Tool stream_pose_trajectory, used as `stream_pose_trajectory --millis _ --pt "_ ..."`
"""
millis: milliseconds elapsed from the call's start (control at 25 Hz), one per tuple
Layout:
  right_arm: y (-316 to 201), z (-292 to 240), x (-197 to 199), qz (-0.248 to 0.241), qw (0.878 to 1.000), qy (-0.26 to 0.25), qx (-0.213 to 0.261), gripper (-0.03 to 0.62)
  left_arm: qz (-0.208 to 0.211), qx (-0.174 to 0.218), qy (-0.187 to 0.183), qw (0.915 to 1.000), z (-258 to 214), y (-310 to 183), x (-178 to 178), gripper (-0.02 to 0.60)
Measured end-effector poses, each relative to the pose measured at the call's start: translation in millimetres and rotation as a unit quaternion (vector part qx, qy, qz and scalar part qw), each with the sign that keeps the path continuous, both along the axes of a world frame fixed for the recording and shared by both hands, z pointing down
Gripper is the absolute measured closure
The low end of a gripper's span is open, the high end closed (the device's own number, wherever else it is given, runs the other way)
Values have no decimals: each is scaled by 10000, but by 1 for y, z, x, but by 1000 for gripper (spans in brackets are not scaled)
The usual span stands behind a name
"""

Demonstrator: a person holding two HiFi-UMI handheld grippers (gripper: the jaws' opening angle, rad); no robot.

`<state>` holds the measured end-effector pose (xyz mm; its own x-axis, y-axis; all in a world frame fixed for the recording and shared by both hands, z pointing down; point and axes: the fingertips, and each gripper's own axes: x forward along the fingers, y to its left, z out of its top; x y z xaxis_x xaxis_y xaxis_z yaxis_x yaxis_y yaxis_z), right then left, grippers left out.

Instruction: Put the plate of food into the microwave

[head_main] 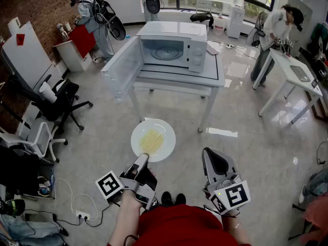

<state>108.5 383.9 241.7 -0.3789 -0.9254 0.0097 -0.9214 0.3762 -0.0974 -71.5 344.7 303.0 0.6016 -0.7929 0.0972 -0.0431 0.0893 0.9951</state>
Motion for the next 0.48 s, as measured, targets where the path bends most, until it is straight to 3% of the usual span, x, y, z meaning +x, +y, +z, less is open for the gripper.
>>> stream_pose_trajectory --millis 480 --pt "-1 5 1 1 10000 23 -33 580 -68 -52 22 10000 6 1 -2 560"
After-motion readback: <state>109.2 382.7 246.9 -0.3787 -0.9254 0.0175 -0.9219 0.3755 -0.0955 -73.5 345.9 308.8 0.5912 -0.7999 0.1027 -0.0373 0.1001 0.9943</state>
